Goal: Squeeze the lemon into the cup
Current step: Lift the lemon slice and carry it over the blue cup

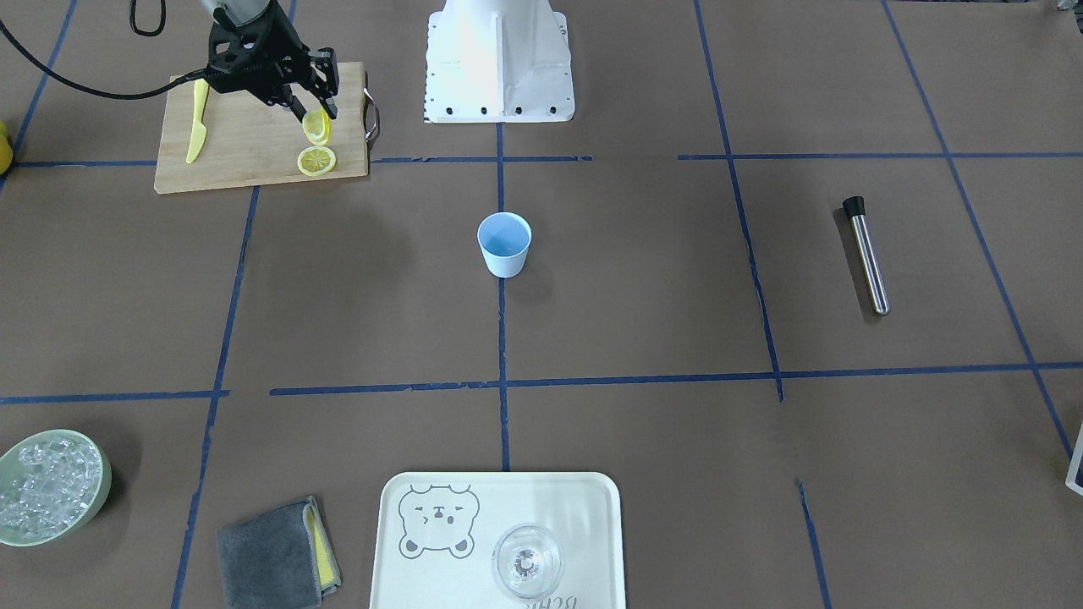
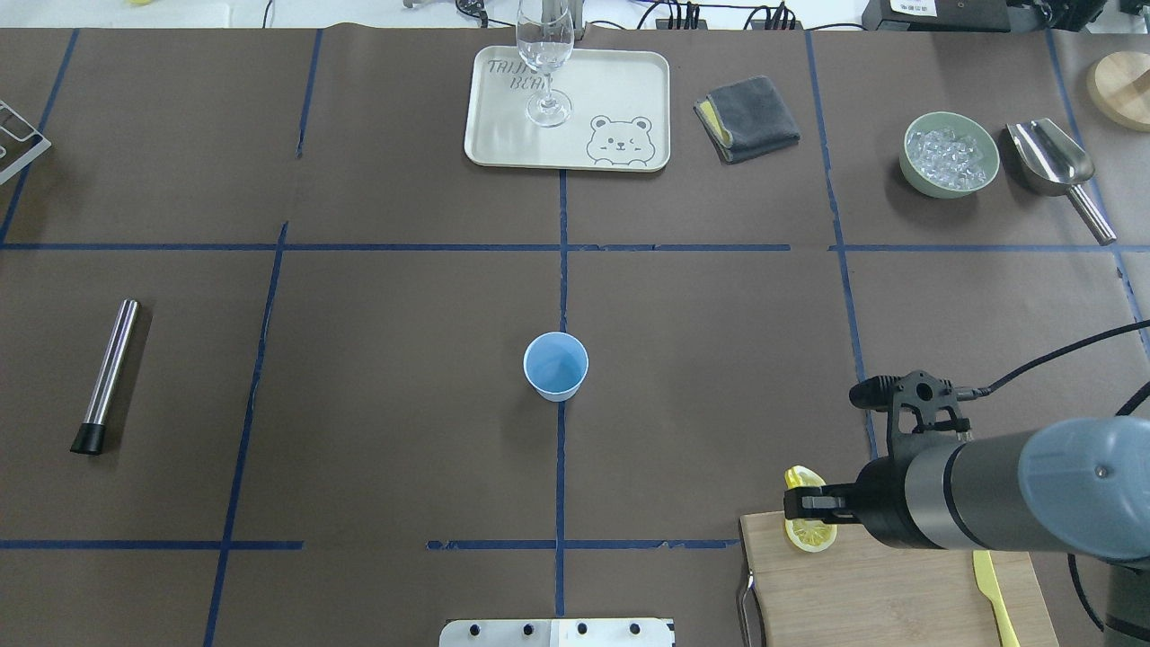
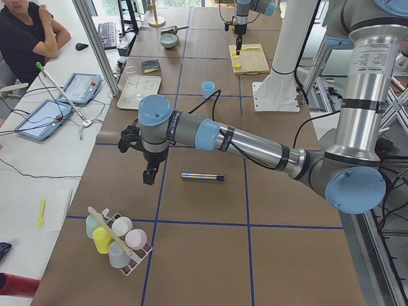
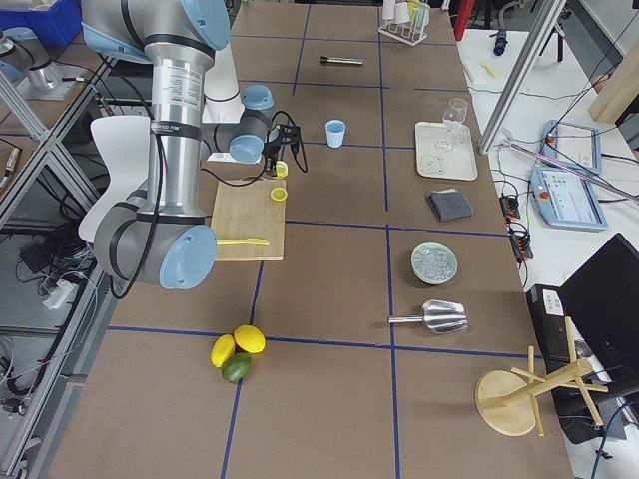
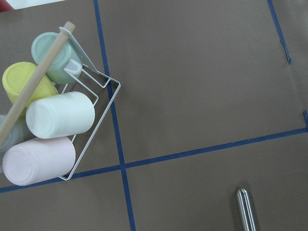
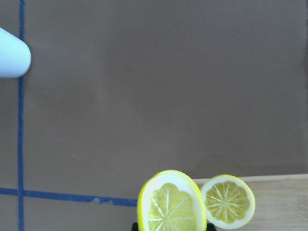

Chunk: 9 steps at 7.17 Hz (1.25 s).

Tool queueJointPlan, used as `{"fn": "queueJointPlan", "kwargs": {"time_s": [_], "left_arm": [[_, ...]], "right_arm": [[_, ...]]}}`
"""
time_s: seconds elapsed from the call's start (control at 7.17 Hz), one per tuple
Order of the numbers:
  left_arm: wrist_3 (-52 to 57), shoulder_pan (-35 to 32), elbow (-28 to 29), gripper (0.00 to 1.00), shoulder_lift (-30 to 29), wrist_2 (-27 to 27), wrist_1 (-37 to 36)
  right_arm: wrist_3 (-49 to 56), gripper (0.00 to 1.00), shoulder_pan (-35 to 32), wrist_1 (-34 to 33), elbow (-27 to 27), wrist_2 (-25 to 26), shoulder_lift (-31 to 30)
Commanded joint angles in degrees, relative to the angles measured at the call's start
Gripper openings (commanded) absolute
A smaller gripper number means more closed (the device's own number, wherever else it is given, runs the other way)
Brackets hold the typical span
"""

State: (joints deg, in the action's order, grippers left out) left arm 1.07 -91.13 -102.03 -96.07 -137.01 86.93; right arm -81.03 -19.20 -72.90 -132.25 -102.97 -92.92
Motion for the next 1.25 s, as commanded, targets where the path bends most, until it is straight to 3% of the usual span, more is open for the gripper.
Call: {"fn": "queueJointPlan", "kwargs": {"time_s": [0.0,0.14,0.28,0.56,0.84,1.12], "left_arm": [[-0.19,0.08,0.16,1.0,0.0,-0.19,0.35],[-0.19,0.16,0.25,1.0,-0.09,-0.28,0.35],[-0.19,0.16,0.34,1.0,-0.09,-0.28,0.35],[-0.11,0.25,1.83,1.0,-0.17,-0.36,0.96],[-0.19,0.25,3.24,1.0,-0.17,-0.36,3.33],[-0.19,0.16,3.24,1.0,-0.09,-0.36,3.42]], "right_arm": [[0.0,0.5,-5.91,-12.77,2.51,-1.27,14.69],[0.0,0.5,-7.07,-22.36,7.74,-1.18,26.8],[-0.09,0.51,-7.86,-25.59,15.71,-1.09,36.4],[-0.17,0.52,-8.31,-25.71,26.98,-1.0,45.76],[-1.23,0.52,-8.13,-25.28,33.79,-1.0,50.29],[-2.02,0.53,-6.91,-25.36,34.07,-0.91,49.95]]}}
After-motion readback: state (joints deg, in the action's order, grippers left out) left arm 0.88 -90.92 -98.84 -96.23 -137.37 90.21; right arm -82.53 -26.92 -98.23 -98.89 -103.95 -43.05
